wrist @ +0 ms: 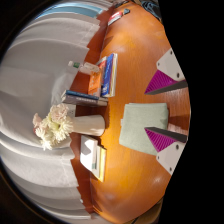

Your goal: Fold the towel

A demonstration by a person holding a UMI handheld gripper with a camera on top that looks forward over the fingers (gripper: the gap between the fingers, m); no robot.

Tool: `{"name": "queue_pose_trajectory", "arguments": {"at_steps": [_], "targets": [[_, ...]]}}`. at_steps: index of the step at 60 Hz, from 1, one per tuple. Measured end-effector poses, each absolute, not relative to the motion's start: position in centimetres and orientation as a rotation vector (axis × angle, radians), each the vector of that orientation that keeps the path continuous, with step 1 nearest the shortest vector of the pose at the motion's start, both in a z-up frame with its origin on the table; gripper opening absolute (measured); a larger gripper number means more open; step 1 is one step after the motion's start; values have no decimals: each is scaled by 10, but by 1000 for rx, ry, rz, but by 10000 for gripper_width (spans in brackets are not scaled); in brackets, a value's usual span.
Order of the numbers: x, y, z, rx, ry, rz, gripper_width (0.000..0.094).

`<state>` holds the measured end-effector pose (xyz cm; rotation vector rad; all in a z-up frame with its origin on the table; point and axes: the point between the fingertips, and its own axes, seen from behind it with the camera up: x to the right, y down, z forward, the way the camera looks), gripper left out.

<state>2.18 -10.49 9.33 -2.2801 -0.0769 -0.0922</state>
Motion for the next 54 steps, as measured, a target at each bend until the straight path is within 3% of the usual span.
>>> {"name": "queue_pose_trajectory", "arguments": {"at_steps": [14, 24, 36, 54], "targets": [[0, -132, 202, -2146, -64, -60, 659], [-29, -163, 249, -2081, -30, -13, 668], [-59, -200, 265, -2068, -2, -21, 681], [-98, -242, 259, -2084, 14, -48, 681]]}}
